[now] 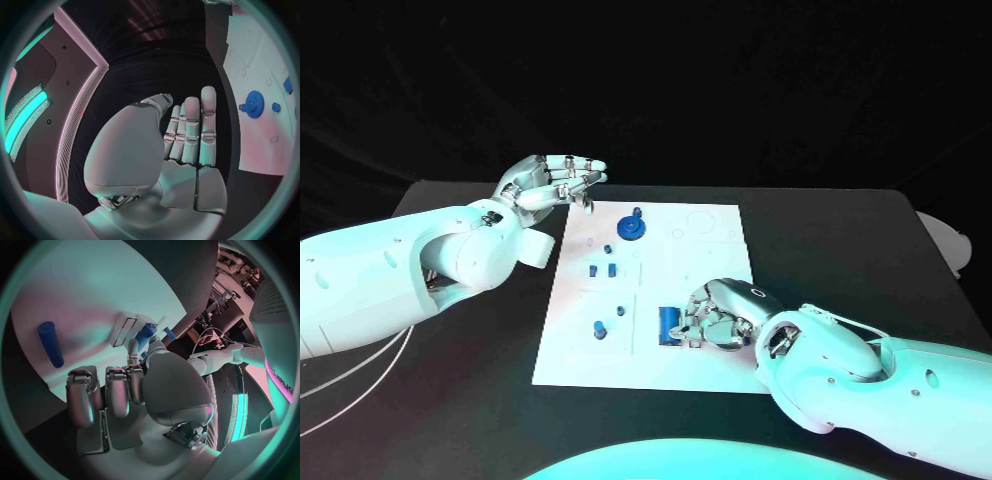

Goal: Assemble the parts on the task board

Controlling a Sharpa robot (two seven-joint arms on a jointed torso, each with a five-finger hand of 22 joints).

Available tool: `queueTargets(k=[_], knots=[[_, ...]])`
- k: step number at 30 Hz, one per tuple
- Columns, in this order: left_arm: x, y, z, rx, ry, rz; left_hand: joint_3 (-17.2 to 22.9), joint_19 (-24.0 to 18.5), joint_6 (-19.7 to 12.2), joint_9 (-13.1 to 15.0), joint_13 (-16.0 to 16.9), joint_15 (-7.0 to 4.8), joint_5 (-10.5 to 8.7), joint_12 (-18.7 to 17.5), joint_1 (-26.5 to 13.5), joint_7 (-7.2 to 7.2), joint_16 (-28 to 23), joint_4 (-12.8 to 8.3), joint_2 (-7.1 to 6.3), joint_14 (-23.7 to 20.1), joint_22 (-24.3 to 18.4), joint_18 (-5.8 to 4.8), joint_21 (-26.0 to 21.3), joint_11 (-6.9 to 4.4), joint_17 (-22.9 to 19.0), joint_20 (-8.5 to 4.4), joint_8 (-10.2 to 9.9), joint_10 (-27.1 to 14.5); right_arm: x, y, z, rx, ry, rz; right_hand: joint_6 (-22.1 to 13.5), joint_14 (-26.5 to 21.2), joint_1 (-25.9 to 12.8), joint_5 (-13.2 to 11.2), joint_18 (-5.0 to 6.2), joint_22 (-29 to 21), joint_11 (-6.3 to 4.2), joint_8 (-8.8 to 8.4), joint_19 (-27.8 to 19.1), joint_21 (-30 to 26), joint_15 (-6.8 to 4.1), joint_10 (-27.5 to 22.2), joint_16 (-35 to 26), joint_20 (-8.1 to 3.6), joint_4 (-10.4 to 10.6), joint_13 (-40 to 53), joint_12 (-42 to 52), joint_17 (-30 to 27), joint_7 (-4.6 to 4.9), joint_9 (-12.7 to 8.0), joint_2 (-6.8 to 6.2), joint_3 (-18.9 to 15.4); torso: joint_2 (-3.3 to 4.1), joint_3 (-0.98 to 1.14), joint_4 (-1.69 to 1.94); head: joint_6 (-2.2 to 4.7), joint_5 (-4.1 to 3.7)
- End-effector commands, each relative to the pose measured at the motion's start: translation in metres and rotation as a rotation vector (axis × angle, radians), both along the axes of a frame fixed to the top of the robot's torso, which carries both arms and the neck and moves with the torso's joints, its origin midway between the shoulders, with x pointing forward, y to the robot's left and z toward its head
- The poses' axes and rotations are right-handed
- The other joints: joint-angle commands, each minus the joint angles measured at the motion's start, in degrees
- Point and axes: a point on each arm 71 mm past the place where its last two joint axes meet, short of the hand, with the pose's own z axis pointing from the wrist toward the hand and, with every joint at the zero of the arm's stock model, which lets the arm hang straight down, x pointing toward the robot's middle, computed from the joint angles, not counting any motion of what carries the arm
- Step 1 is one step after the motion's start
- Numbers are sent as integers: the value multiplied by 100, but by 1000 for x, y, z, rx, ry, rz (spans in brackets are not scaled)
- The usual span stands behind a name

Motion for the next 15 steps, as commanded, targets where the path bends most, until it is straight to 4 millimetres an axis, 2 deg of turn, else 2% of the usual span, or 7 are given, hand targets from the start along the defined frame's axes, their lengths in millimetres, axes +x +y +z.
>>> queueTargets(k=[1,4,12,15], knots=[[-1,-2,1,-12,-4,-14,43,-37,10,-6,-6,12,17,34,-33,34,30,-3,-12,-45,-7,39,-39,-5,-6,-3,-30,-34,0,0,-1,-30,-6,13,7,494,157,-15,-81,1509,-37,24,599,25,-42,173,19,-57,-6,894,22,1032,-52,-14,16,-33,-2,-2,-4,-8,3],[-1,-2,1,-12,-4,-14,43,-37,10,-6,-6,12,17,34,-33,34,30,-3,-12,-45,-7,39,-39,-5,-6,-3,-30,-34,0,0,-1,-30,-12,12,18,495,270,-252,-81,1509,-39,21,599,25,-45,175,21,-62,16,900,21,1038,-51,-34,46,-31,-4,2,-3,-12,6],[-1,-1,1,-12,-4,-12,43,-37,10,-6,-6,12,17,34,-33,34,30,-3,-12,-45,-7,39,-39,-5,-6,-3,-30,-34,0,-4,3,3,-49,0,16,493,288,-266,-81,1509,-39,19,599,25,-45,160,19,-62,13,881,-4,1031,-50,-38,40,-34,-5,7,-13,4,13],[0,-2,1,-12,-5,-13,43,-37,10,-6,-6,12,17,34,-33,34,30,-3,-12,-45,-7,39,-39,-5,-6,-3,-30,-34,0,-11,7,34,-73,-19,-30,492,300,-184,-81,1509,-22,-17,599,25,-35,103,16,-57,23,809,-102,1026,-28,-64,39,-53,-6,9,-11,14,9]])
